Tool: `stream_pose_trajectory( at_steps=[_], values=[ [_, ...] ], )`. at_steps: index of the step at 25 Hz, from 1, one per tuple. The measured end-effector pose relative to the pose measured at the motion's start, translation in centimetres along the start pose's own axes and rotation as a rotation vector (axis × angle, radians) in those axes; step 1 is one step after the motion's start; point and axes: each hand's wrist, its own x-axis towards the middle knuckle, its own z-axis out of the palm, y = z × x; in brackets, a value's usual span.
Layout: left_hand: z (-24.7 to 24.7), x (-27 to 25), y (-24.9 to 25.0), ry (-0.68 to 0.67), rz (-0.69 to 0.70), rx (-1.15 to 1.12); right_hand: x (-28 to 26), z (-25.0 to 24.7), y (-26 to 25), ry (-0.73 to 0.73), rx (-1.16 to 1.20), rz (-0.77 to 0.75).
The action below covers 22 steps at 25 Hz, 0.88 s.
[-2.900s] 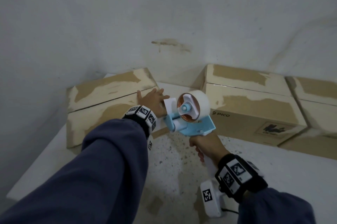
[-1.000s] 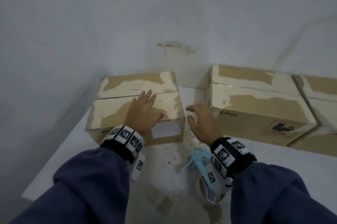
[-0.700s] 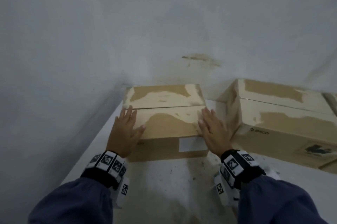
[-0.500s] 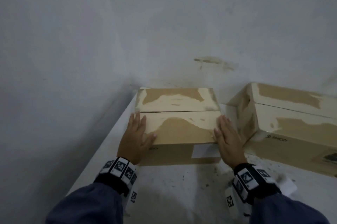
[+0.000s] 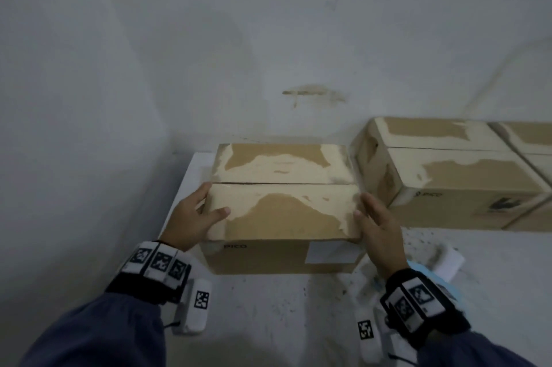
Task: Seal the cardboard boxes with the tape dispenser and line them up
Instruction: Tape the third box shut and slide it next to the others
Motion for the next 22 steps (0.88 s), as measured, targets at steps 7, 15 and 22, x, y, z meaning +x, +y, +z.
stream_pose_trajectory(
  at_steps=[7, 15, 22],
  values=[
    [-2.3, 4.4, 1.3, -0.249, -0.071, 0.268, 3.4, -2.3, -1.0, -0.004, -0.183, 0.071],
    [-2.9, 9.8, 3.1, -0.467, -0.118, 0.573, 8.3, -2.1, -2.8, -0.232, -0.401, 0.062],
    [-1.5, 13.0, 3.4, -0.396, -0.185, 0.622, 13.2, -0.8, -3.2, -0.228, -0.517, 0.022]
  ],
)
